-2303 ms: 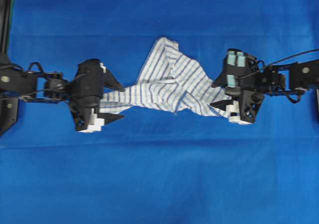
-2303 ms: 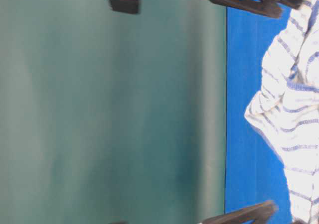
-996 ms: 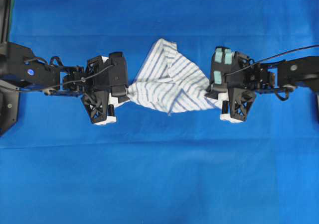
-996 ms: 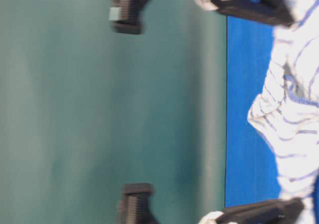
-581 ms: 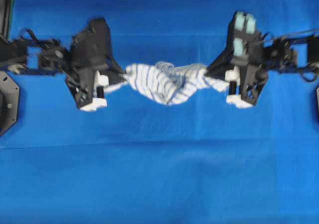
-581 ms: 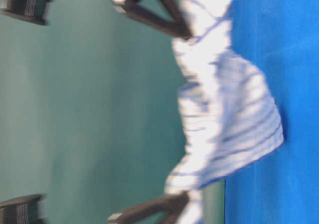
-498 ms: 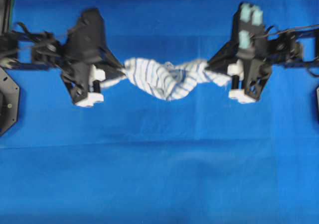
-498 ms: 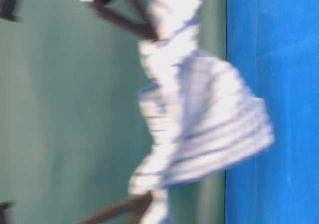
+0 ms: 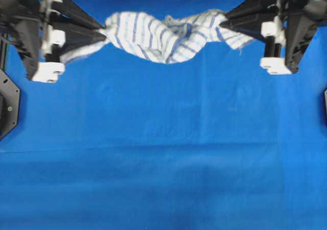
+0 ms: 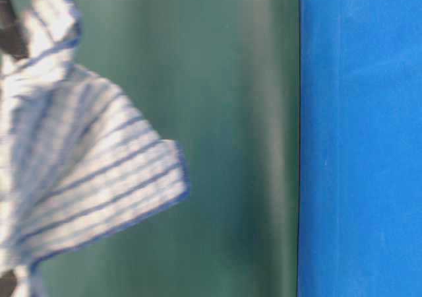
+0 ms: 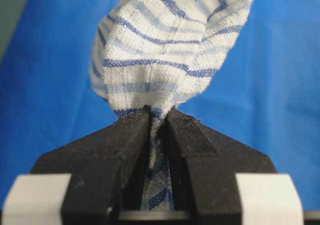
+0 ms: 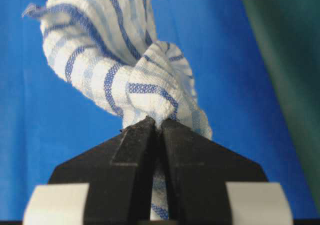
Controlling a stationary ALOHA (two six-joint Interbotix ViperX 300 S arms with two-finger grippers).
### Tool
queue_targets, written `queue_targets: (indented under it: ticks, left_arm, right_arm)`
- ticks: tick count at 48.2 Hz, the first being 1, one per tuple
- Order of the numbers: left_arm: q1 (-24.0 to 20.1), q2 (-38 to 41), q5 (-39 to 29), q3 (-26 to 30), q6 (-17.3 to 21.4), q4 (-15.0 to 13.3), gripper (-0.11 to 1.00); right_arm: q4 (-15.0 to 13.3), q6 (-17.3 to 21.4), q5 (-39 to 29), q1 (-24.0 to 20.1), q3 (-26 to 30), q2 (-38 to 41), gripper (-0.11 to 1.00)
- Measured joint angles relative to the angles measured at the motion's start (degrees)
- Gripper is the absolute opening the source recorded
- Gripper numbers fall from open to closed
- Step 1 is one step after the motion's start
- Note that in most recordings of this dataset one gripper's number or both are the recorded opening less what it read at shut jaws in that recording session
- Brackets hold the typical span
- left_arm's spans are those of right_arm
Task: Lift the towel with both arms.
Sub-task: 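Lift the towel upward with both grippers, pulling ends apart, then open both grippers and release the towel onto the table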
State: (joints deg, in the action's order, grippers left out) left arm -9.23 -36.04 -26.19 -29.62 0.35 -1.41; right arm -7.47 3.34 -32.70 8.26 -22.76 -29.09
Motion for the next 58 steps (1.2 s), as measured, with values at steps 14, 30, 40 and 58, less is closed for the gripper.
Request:
queue_targets:
  ticks: [14, 30, 40, 58]
  left_arm:
    - [0.26, 0.97, -1.58, 2.2, 3.34, 0.0, 0.08]
    - [0.88, 3.43, -0.26, 2.46, 8.61, 0.0, 0.12]
    - [2.29, 3.43, 2.02, 2.46, 7.91, 0.0, 0.71]
    - [2.81, 3.34, 2.2, 2.37, 7.82, 0.09, 0.87]
  right_arm:
    - [0.0, -0.09, -0.97, -1.05, 1.49, 0.18, 0.06]
    - [-0.09, -0.09, -1.05, -1.05, 1.58, 0.26, 0.07]
    - [-0.09, 0.09, -1.05, -1.14, 1.58, 0.26, 0.5]
    - [-0.09, 0.44, -1.23, -1.05, 1.32, 0.26, 0.66]
